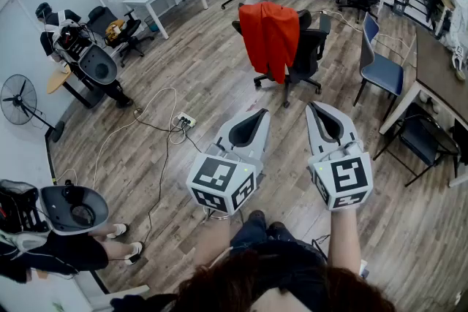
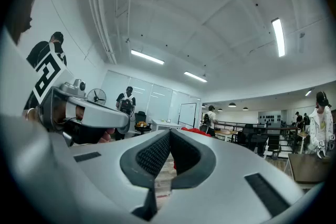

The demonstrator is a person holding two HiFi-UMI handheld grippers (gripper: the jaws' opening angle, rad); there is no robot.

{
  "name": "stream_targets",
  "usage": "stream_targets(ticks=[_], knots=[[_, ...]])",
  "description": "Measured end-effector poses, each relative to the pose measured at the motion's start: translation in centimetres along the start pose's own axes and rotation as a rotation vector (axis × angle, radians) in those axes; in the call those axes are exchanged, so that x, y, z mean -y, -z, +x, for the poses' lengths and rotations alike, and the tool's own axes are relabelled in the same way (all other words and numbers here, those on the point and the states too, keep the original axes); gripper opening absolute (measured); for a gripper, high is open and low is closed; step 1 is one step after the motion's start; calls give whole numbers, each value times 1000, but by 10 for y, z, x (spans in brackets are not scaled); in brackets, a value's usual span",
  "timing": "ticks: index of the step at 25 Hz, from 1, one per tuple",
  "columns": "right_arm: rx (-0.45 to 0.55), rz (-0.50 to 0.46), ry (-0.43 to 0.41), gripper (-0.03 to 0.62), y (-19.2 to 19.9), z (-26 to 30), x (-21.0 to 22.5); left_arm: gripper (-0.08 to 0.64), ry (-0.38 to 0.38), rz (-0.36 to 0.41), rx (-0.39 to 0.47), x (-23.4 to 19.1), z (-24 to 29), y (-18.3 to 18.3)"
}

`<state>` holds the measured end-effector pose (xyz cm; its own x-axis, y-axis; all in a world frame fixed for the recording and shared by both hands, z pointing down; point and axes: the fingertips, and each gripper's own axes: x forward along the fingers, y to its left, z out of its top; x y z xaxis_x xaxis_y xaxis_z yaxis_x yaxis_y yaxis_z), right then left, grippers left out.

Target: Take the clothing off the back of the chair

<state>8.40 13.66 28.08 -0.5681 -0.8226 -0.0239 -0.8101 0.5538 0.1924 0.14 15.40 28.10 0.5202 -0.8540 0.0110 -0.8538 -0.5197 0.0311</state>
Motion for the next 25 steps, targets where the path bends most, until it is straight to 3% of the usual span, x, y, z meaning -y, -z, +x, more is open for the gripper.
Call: stream_targets(ticks=[11, 25], knots=[[3, 88, -65, -14, 15, 20, 7, 15, 16, -11, -13, -4, 25, 9], [6, 77, -21, -11, 34, 103, 40, 15, 68, -8, 18, -68, 96, 10]])
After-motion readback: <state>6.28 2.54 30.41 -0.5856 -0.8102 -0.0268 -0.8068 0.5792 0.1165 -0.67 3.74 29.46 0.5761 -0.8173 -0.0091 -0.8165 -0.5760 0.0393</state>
